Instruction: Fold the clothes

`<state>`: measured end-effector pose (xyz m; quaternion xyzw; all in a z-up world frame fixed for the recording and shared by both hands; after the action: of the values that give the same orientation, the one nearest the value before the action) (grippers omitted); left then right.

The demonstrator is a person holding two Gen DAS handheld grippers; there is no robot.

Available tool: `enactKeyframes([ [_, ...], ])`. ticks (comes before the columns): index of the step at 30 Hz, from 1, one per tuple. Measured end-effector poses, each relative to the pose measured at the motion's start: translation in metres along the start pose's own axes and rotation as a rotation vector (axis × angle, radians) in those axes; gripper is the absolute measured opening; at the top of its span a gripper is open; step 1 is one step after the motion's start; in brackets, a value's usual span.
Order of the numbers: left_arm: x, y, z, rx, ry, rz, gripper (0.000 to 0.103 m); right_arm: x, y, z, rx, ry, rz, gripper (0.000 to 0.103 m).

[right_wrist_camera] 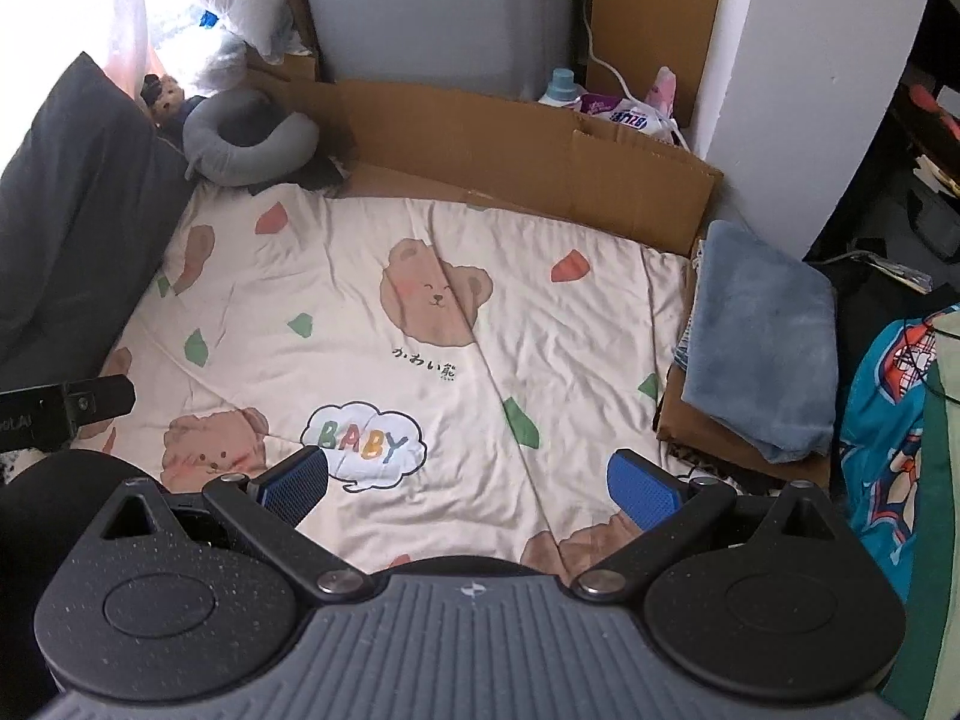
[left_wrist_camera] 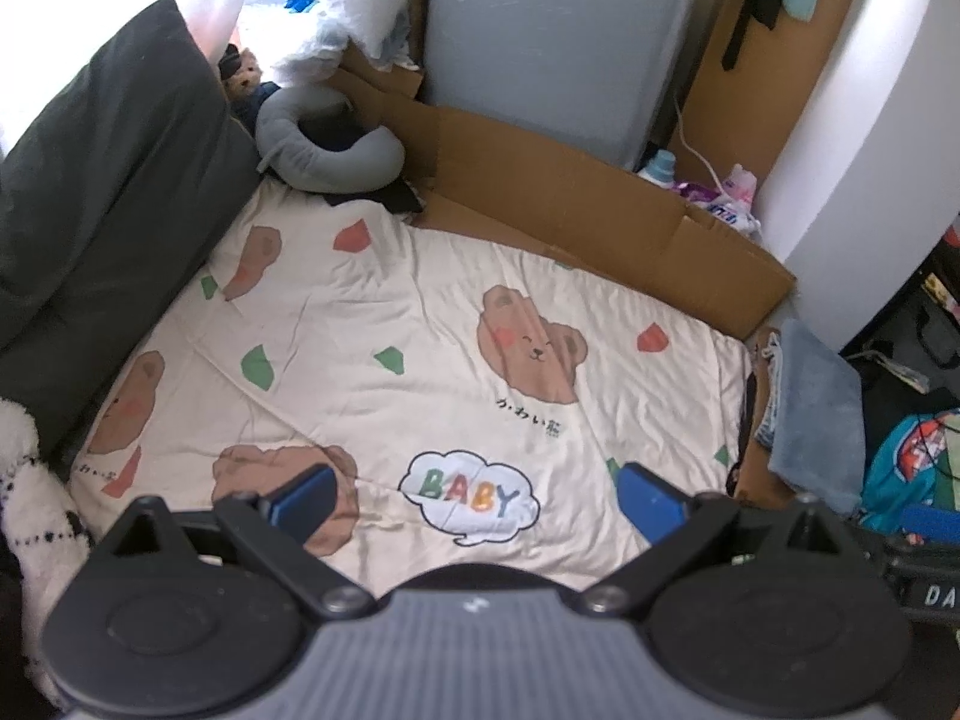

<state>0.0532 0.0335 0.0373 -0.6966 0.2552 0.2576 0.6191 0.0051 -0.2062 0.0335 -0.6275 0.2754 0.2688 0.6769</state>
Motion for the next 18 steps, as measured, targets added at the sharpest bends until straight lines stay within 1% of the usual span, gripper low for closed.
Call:
enactKeyframes([
  [5,0.000,0.001,0.002,-0.010,0.019,-0.006,0.101,-0.001,0.001,0.008,-0.039,0.024,-0.002,0.102],
  [11,0.001,0.002,0.000,-0.012,0.025,-0.020,0.101,-0.002,0.001,-0.003,0.019,-0.006,-0.006,0.102],
  [18,0.001,0.003,-0.008,0.019,0.015,-0.031,0.100,-0.002,0.002,-0.009,0.030,0.001,-0.009,0.102],
])
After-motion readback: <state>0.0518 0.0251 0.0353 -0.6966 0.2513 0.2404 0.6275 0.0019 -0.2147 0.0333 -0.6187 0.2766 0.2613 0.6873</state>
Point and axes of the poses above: each gripper's, at about its wrist camera, not at the fingertips, and x roughly the way its jaws point, z to its left, y to its underside, the point moved 1 cm from there along x, roughly the way its jaws point, and after that the axes turned 15 degrees about -z, right-handed, at the moved point
